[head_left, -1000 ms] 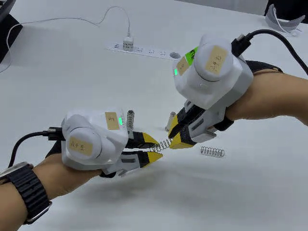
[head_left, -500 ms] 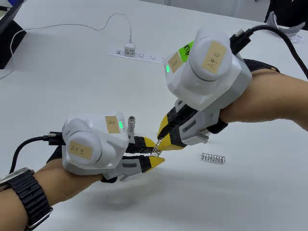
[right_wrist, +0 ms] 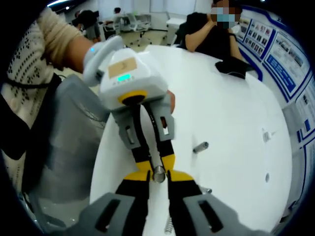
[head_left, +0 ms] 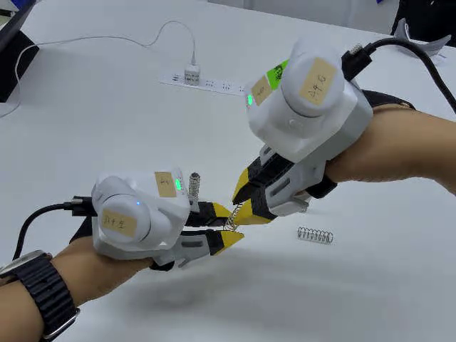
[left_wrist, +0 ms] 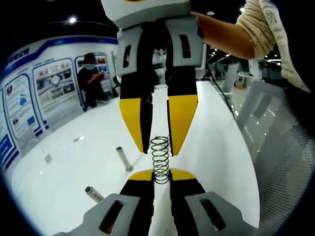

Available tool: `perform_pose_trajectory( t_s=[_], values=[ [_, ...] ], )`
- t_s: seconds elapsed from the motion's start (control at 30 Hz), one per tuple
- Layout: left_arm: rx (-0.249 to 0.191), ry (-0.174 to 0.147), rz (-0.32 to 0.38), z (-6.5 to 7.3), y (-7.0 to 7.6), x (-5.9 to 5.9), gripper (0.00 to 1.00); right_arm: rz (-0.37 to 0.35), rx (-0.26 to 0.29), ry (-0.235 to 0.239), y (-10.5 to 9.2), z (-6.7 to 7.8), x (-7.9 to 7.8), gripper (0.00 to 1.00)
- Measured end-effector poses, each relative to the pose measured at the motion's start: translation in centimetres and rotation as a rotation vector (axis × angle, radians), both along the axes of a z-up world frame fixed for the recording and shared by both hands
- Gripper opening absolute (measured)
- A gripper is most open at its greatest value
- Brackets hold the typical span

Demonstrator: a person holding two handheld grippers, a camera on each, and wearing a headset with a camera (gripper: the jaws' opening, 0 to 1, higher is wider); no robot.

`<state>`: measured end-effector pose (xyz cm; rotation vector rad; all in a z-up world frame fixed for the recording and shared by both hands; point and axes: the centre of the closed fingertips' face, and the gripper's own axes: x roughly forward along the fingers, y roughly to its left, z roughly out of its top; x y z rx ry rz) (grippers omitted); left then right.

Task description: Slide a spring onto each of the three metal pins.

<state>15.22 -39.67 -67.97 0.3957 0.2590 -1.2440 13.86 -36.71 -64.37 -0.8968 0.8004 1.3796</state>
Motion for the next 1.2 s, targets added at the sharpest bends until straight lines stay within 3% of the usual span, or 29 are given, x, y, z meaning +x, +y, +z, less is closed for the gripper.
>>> perform_pose_trajectory(
  t_s=[0.63,0.93,1.2],
  values=[
    [-0.045,0.008,0.034,0.7,-0.1,0.6,0.12,-0.020,0.009,-0.014,0.1,-0.5,0.9,0.12],
    [-0.054,0.020,0.050,0.6,0.2,0.6,0.22,-0.040,0.008,-0.018,-0.2,-0.3,1.3,0.12],
    [-0.073,0.049,0.081,0.5,1.4,0.5,0.31,-0.067,0.002,-0.028,-1.2,0.2,2.0,0.12]
  ],
)
